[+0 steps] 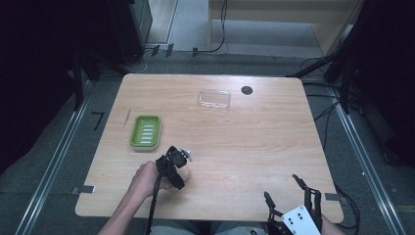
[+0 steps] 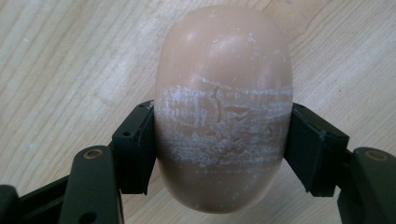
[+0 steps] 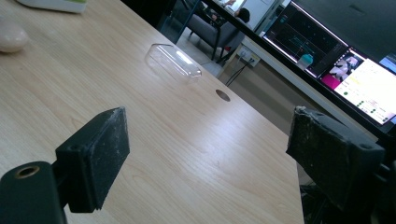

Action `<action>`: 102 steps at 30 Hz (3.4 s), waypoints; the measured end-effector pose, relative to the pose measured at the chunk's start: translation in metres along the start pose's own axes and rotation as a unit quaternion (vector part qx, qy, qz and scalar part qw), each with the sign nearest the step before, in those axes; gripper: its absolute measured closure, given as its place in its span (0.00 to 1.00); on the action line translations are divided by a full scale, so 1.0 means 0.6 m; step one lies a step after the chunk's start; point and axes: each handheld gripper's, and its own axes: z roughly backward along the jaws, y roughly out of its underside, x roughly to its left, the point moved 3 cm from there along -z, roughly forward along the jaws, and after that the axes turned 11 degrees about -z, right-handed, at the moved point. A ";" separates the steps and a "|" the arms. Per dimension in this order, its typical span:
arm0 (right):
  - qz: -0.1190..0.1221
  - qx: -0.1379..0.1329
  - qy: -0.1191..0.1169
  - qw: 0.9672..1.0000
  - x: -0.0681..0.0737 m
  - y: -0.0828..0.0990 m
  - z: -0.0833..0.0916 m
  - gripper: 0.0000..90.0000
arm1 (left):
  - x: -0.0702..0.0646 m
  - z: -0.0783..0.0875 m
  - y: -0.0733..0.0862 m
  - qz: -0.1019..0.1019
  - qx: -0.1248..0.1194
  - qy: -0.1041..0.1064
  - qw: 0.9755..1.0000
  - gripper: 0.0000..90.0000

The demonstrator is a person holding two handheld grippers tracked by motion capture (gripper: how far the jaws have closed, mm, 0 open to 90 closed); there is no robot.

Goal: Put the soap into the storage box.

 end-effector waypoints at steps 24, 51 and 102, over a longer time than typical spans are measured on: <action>-0.003 -0.001 0.001 1.000 -0.001 0.000 0.001 0.15 | 0.034 0.023 0.048 0.034 -0.005 -0.002 0.999 0.37; -0.003 -0.003 0.002 1.000 -0.001 -0.001 0.001 0.15 | 0.069 0.028 0.100 0.079 0.001 -0.003 0.997 0.37; 0.000 0.000 0.000 1.000 0.001 -0.001 0.000 0.15 | 0.124 0.049 0.126 0.139 -0.005 -0.003 0.990 0.37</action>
